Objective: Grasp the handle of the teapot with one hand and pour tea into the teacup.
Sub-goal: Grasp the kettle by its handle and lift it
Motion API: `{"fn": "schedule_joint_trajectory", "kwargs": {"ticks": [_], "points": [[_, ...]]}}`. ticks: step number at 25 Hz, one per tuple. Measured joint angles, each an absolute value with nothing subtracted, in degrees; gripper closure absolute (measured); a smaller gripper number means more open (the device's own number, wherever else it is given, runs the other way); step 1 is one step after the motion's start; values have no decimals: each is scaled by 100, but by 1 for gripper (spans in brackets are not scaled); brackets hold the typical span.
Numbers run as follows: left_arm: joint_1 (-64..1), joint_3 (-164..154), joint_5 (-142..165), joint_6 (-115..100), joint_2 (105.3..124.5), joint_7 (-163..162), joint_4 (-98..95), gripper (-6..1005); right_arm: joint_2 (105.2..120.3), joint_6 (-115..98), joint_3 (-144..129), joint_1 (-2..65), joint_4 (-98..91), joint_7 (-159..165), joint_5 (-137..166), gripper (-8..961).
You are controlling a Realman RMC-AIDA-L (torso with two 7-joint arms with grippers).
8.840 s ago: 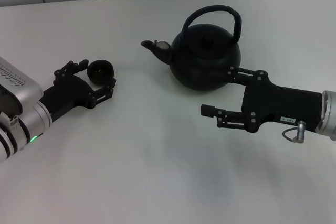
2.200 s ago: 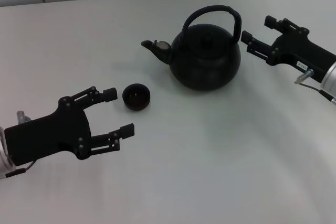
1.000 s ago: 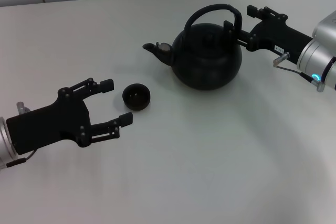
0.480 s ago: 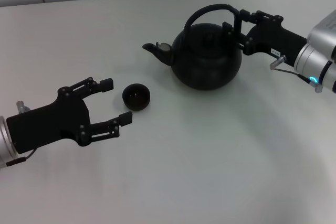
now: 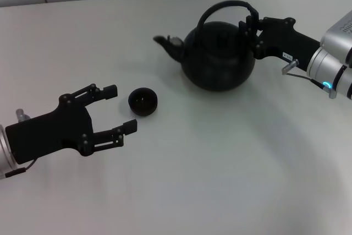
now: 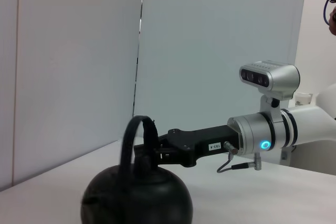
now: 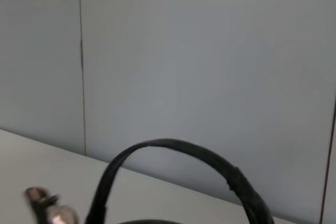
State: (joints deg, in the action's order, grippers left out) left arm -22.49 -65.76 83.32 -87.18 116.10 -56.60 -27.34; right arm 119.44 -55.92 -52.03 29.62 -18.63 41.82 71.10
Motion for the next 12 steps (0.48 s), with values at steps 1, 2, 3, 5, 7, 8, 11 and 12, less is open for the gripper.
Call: {"fn": "schedule_joint_trajectory", "kwargs": {"ticks": [1, 2, 3, 5, 7, 8, 11, 12], "points": [[-2246, -6573, 8332, -8718, 11610, -5660, -2734, 136, 11944, -5590, -5206, 2962, -1863, 4181, 7109, 729], [-2244, -6572, 8332, -8718, 11610, -5660, -2734, 136, 11944, -5588, -5208, 2962, -1863, 4179, 7110, 765], [-2242, -6574, 8332, -8718, 11610, -5660, -2734, 136, 11944, -5587, -5208, 2962, -1863, 4173, 7110, 801], [-2241, -6580, 8332, -8718, 11610, -5660, -2733, 136, 11944, -5586, -5205, 2960, -1863, 4152, 7110, 809], [-2241, -6582, 8332, -8719, 11611, -5660, -2733, 136, 11944, -5592, -5190, 2946, -1863, 4137, 7110, 818], [-2241, -6583, 8332, -8719, 11614, -5660, -2733, 136, 11944, -5598, -5182, 2939, -1863, 4135, 7109, 822], [-2241, -6586, 8332, -8719, 11616, -5660, -2733, 136, 11944, -5626, -5177, 2922, -1864, 4133, 7109, 826], [-2241, -6589, 8332, -8719, 11619, -5660, -2733, 136, 11944, -5627, -5177, 2921, -1867, 4133, 7110, 828]]}}
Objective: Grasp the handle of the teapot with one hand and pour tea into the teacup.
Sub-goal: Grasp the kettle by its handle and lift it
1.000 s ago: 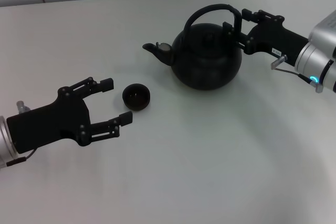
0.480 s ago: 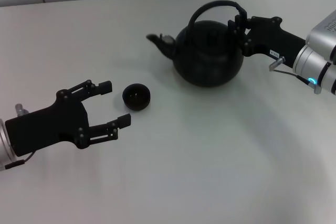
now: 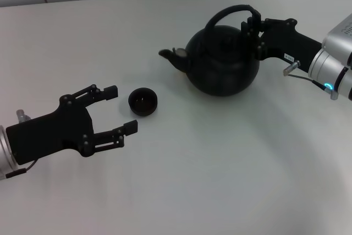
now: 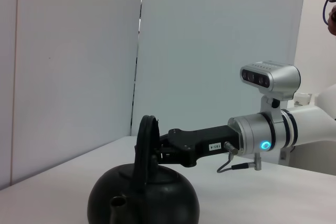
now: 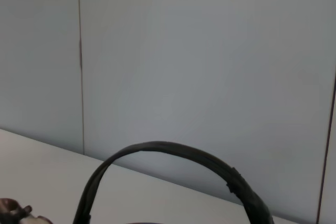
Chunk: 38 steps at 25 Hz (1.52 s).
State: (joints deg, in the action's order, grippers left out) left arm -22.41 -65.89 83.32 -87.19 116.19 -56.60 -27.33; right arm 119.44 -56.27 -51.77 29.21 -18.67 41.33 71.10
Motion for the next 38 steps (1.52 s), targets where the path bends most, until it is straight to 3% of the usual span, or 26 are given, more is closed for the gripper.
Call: {"fn": "schedule_joint_trajectory", "kwargs": {"ticks": [38], "points": [[-2114, -6581, 8331, -8721, 11608, -5644, -2740, 136, 11952, -5827, -5473, 2966, -2405, 4118, 7155, 864]]}}
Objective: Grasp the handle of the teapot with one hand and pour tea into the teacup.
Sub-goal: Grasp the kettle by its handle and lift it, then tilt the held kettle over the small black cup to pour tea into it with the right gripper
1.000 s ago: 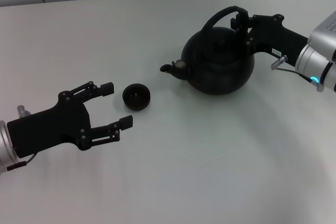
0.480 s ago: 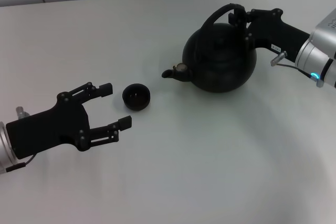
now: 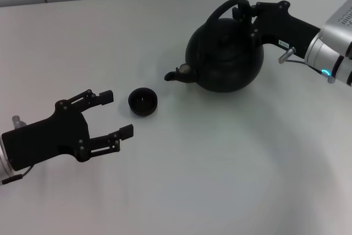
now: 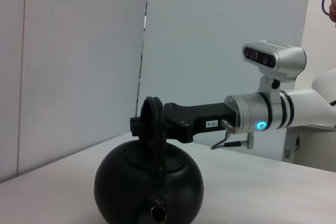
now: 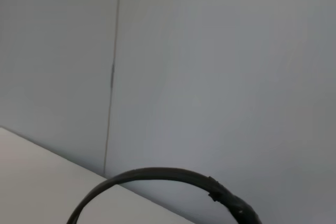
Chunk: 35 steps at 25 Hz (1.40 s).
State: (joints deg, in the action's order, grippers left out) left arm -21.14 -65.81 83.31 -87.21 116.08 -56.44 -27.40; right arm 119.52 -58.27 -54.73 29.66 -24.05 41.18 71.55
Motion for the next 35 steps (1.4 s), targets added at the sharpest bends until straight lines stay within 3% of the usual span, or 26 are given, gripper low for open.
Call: {"fn": "schedule_joint_trajectory", "kwargs": {"ticks": [35], "points": [[-2065, -6565, 8332, -8717, 11583, -5660, -2882, 136, 11918, -5203, -6383, 3312, -3370, 3834, 7313, 865]]}}
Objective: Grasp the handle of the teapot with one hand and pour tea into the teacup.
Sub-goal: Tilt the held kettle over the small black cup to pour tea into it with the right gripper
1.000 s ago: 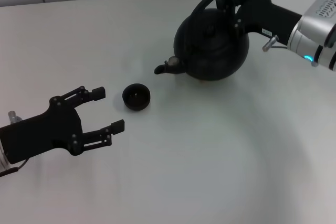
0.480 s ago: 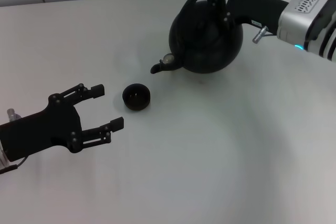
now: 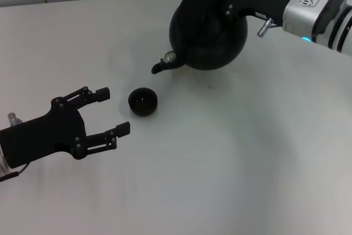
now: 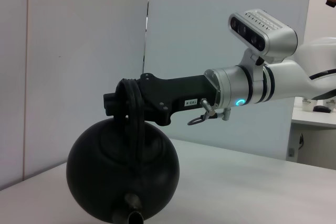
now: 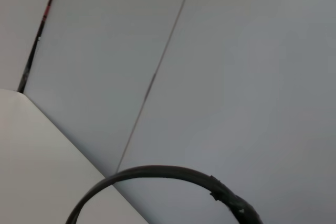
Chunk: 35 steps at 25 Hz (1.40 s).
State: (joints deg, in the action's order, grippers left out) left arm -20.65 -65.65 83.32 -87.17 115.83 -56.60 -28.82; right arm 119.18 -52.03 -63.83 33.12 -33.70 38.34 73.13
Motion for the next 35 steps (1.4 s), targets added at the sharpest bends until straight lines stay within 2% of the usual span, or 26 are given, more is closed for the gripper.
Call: {"fn": "schedule_joint_trajectory", "kwargs": {"ticks": [35], "points": [[-1976, -6566, 8332, -8711, 11583, -5599, -2883, 136, 11927, -5221, -6768, 3570, -3464, 3761, 7312, 865]]}}
